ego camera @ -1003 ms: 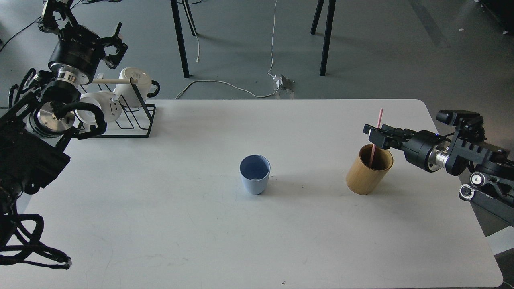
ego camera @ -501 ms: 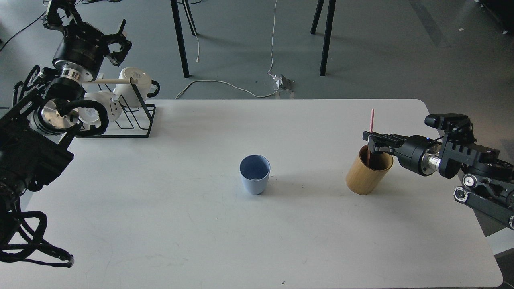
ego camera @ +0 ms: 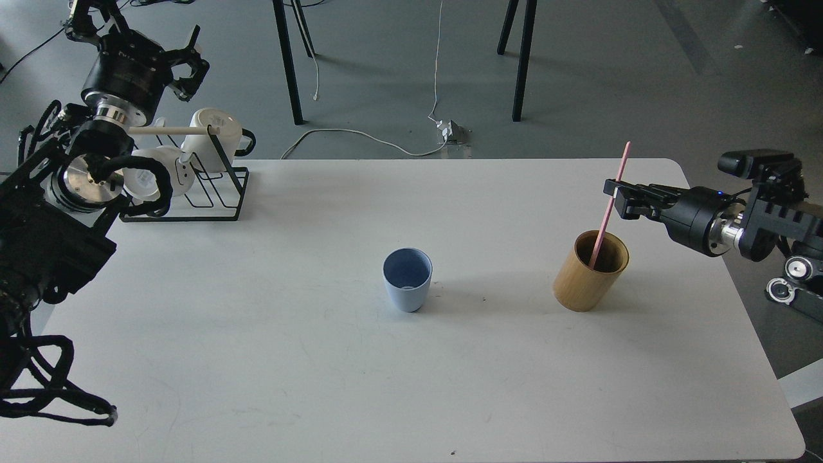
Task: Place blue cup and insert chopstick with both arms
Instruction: 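Lift the pink straw out of the tan cup with the right gripper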
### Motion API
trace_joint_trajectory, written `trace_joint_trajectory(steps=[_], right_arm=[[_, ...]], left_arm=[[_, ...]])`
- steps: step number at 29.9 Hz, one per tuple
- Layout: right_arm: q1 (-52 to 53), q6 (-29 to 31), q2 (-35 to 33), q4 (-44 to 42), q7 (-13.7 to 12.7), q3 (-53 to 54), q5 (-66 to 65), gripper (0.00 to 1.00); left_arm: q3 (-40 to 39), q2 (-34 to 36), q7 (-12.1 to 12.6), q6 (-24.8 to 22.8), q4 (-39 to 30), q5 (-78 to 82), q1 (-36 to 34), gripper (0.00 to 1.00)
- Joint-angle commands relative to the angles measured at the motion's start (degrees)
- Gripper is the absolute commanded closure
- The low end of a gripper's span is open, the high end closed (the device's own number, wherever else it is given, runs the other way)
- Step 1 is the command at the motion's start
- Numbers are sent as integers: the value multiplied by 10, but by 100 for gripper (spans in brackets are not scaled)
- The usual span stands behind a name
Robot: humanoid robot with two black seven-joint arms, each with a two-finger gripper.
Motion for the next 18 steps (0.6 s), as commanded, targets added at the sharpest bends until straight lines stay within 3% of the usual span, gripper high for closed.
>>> trace_joint_trajectory(steps=[1,7,18], right_arm=[[52,0,-33,26,0,3,14,96],[159,5,-17,19,0,3,69,97],[145,3,232,-48,-4,-29,69,98]], left_arm=[[0,2,1,0,0,0,-2,0],[1,3,1,0,-1,0,-7,0],[4,3,2,0,-1,1,-13,0]])
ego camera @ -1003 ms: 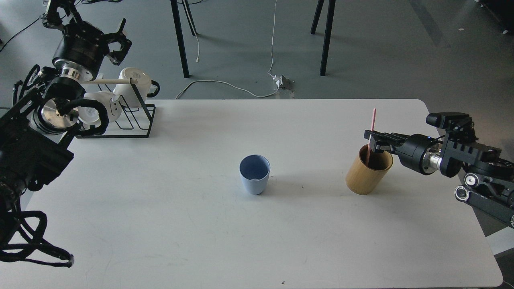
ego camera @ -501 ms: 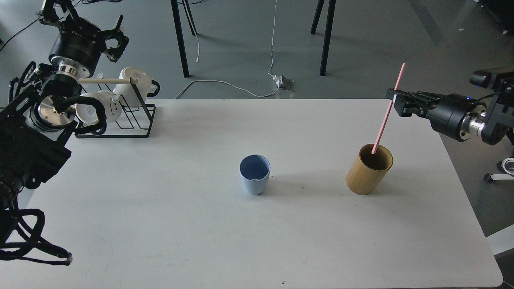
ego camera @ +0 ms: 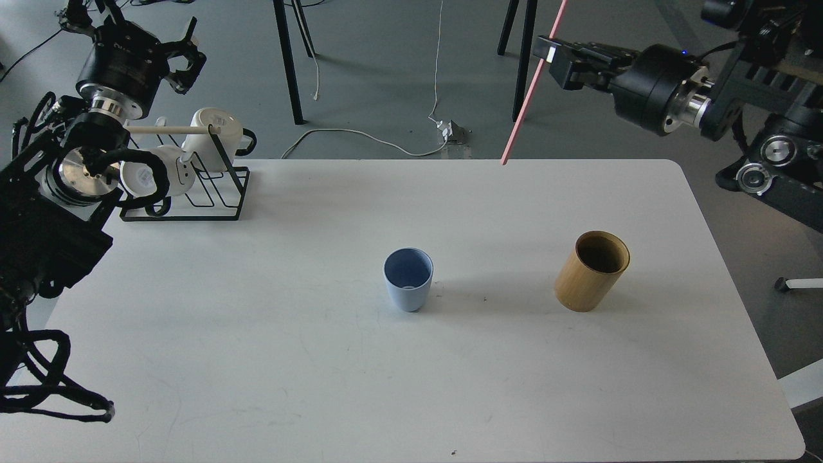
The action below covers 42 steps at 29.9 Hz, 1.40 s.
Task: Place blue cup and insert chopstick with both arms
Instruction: 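Lift the pink straw out of the tan cup with the right gripper, then lower the pink straw into the blue cup with the right gripper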
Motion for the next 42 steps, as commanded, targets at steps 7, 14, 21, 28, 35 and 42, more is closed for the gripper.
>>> trace_joint_trajectory(steps=[7,14,21,28,35,42], right_arm=[[-45,-4,158,-95,3,-19,-2,98],[-71,-5,206,-127,4,-29,-11,98],[-82,-5,226,-154,4,-30,-11,98],[-93,-5,230,-169,5,-30,-12,97],[-93,-7,230,-168,4,-58,-12,90],[-93,-9,230,-163,5,-58,-10,76]], left_arm=[[2,2,0,0,1,2,-2,0],[2,3,0,0,0,2,-5,0],[3,7,1,0,1,2,-7,0],[4,8,1,0,1,4,-4,0],[4,8,1,0,1,4,-4,0],[6,9,3,0,1,5,-4,0]])
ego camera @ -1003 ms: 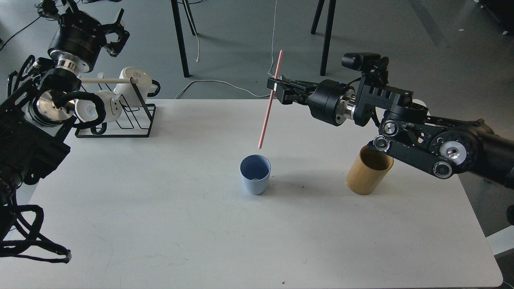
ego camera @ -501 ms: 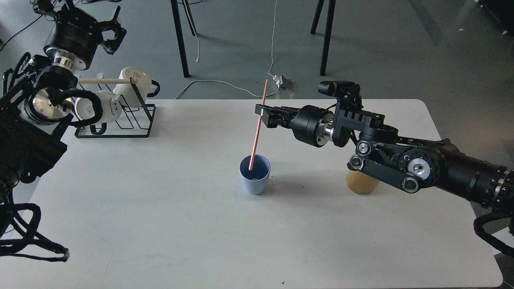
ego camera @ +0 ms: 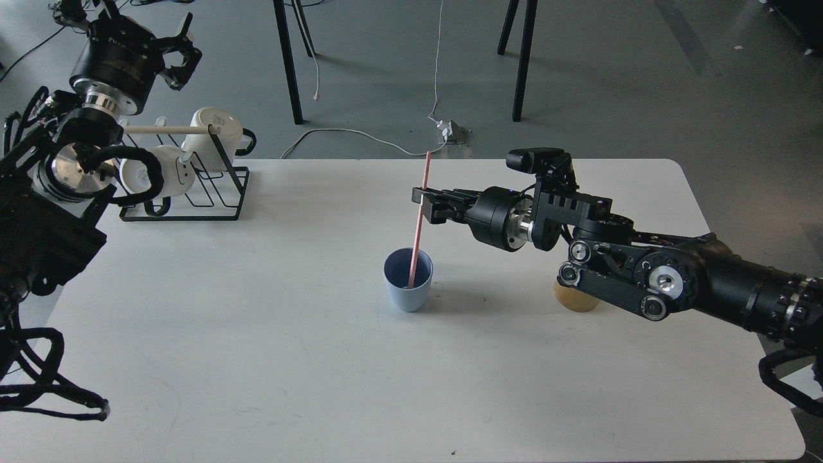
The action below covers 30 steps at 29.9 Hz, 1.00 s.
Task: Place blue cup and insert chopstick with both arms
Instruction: 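Lower the pink straw into the blue cup with the right gripper, then release the straw and raise the right arm away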
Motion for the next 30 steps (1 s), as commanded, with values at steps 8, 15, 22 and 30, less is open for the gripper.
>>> trace_joint_trajectory(steps=[8,15,22,30], right_arm=[[2,-2,-6,15,1,15,6,65],[2,4,-32,15,2,203,12,1],[2,7,-50,-21,2,330,128,0],[-11,46,-100,-49,46,354,508,0]], left_arm=[[0,0,0,0,-1,0,-1,0],[0,3,0,0,0,0,-1,0],[0,-3,-4,0,0,-3,0,0],[-4,-22,-4,0,0,-5,0,0]])
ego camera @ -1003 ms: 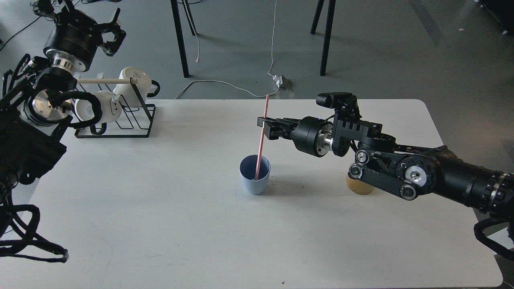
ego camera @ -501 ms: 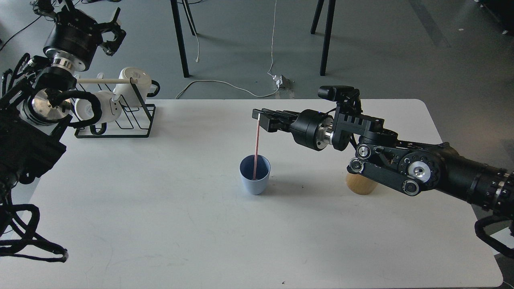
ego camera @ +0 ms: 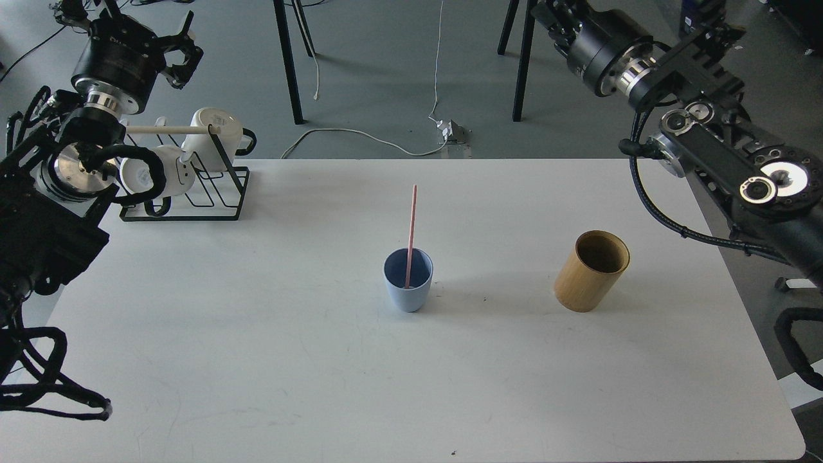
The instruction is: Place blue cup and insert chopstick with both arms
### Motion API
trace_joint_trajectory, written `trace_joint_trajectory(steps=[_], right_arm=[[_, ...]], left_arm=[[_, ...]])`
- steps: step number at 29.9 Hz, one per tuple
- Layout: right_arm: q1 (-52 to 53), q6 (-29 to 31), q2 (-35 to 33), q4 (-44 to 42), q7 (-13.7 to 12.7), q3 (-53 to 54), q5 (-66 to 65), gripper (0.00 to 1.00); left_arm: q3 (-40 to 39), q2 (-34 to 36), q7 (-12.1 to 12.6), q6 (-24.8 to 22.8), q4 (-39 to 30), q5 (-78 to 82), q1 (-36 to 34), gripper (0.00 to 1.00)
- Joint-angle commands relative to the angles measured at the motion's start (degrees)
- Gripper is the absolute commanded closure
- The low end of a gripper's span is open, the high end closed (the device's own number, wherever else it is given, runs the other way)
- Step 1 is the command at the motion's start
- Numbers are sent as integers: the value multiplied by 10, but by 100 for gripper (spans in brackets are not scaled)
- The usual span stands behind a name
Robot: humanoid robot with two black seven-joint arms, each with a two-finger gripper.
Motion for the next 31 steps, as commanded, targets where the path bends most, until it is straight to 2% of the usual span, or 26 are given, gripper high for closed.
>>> trace_joint_trajectory(steps=[1,5,10,13,16,23,31], right_arm=[[-4,50,-32,-8,10,5,160,0],[-19,126,-46,-42,7,20,309,0],[-36,189,-44,-104,3,28,406,0],[-66,220,-44,-105,3,33,470,0],[-95,226,-43,-104,3,63,512,0],[-113,228,-35,-138,4,119,515,0],[-107,238,-41,-126,10,123,514,0]], left_arm=[[0,-16,0,0,0,0,-1,0],[-1,-19,2,0,-1,-1,1,0],[-4,-19,2,0,-2,-1,-1,0],[-5,-18,0,0,-1,-1,1,0],[-6,-14,-1,0,-1,-2,2,0],[-6,-10,-1,0,-2,-3,8,0],[-6,-14,1,0,-2,-41,19,0]])
